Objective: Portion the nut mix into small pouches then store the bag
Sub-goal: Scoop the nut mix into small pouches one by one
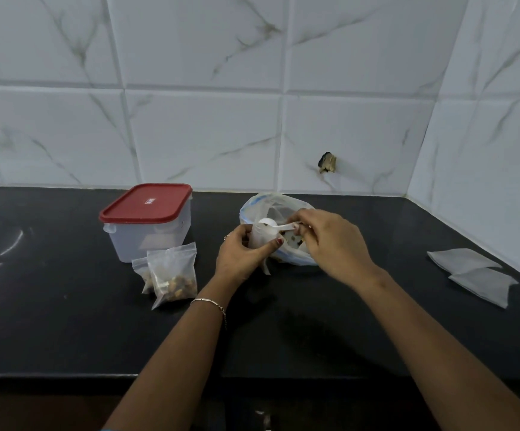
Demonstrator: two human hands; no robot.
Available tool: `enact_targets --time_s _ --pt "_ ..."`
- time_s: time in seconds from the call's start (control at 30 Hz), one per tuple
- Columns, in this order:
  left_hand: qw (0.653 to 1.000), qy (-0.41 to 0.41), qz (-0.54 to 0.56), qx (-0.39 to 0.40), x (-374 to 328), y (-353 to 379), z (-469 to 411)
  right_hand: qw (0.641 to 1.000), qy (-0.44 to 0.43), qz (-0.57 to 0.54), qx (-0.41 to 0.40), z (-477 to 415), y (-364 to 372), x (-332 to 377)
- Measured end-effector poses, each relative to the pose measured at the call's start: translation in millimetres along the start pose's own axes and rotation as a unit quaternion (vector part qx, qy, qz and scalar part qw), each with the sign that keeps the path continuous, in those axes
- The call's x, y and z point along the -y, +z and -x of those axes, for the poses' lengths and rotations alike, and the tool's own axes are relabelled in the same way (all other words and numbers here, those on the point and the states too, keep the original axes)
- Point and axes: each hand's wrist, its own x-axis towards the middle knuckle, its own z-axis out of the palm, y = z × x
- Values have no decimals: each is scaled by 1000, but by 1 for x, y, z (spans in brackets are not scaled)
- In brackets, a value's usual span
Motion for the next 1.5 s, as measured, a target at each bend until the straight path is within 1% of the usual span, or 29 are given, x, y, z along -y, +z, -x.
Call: enact_targets --time_s 0.07,0.13,0.17,0.27,0.33,0.37,0.4,0.43,0.47,0.5,0.53,0.57,0.6,0.63,0.73,0.83,0.9,0.97,1.1,1.2,1.27,1.3,1.37,1.4,1.43,1.5 --pt "1000 0 3 1 0 0 0 994 -78 52 -54 3 0 1" --pt "1000 2 4 -1 -2 0 1 982 -147 108 -54 2 5 -1" --pt "1000 3 4 0 -2 -1 2 977 -166 126 -45 2 8 -3" --pt "1000 6 6 5 -4 -1 4 966 -188 167 -59 4 13 -6" --pt "1000 6 8 2 -4 -1 4 964 -189 173 -68 5 13 -5" --pt "1000 6 9 -3 -4 -1 4 972 -166 154 -68 6 12 -3" --pt "1000 6 10 -7 -3 -1 4 985 -114 110 -68 6 13 -1" --pt "1000 5 10 -9 -2 -1 4 997 -34 37 -64 7 14 0" --pt "1000 3 10 -8 -2 -1 4 994 59 -65 -59 6 14 0" --pt "1000 1 10 -5 -1 -1 3 970 150 -184 -57 5 15 -2" --pt "1000 -3 9 -3 0 -1 3 928 229 -288 -64 5 15 -5" --pt "1000 -8 10 0 1 -1 3 888 290 -349 -79 4 15 -9" --pt "1000 -12 10 4 0 -2 4 860 335 -373 -94 6 15 -14" --pt "1000 -18 10 10 0 -2 4 846 367 -373 -108 8 17 -19" --pt "999 -38 16 31 0 -6 6 831 416 -349 -122 21 26 -27" --pt "997 -56 26 44 0 -9 9 829 440 -323 -123 32 34 -31" --pt "996 -62 37 51 1 -11 13 843 444 -280 -118 35 36 -32" --pt "996 -63 35 57 1 -12 17 861 449 -218 -94 38 38 -33" --pt "995 -63 -21 76 0 -14 27 871 458 -167 -61 41 39 -35" --pt "994 -51 -52 75 -3 -15 37 880 455 -128 -34 42 39 -35" --pt "994 -37 -69 70 -5 -15 42 894 436 -97 -37 42 38 -33" --pt "994 -29 -79 69 -6 -15 43 904 414 -90 -56 42 38 -31" --pt "992 -18 -99 71 -7 -15 46 929 341 -104 -103 42 37 -24" --pt "992 -15 -105 71 -8 -15 47 936 305 -129 -116 42 37 -19" --pt "992 -10 -107 69 -8 -15 47 937 284 -165 -118 41 37 -13" --pt "993 -1 -100 59 -9 -14 47 927 282 -234 -83 38 40 2"
